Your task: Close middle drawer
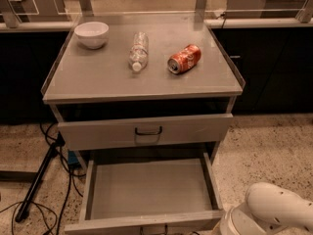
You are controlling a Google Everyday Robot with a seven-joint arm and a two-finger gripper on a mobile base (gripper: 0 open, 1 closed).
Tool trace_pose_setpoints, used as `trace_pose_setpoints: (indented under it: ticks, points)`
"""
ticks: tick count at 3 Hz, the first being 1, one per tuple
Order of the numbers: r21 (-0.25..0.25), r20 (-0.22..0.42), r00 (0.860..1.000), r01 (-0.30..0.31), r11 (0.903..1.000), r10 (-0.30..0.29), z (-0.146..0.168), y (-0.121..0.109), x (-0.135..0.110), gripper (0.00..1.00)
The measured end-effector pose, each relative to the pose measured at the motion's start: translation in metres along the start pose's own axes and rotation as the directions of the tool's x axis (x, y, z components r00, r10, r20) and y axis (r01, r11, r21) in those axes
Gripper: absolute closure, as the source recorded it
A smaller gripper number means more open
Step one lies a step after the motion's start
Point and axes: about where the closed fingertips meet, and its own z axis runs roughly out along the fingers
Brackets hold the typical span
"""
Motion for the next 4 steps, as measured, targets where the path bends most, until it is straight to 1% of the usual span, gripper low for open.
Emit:
trace_pose_setpoints:
  ticks: [1, 2, 3, 4]
  points:
    - [-0.005, 0.006, 0.998, -0.066, 0.9978, 0.066, 0.026, -0.010, 0.011, 1.00]
    - [0.015, 0.030, 0.993, -0.118, 0.9929, 0.118, 0.048, -0.031, 0.007, 1.00]
    - [0.033, 0.064, 0.990, -0.127, 0.9914, 0.124, 0.058, -0.046, -0.004, 1.00]
    - [0.039, 0.099, 0.988, -0.125, 0.9914, 0.120, 0.067, -0.055, -0.017, 1.00]
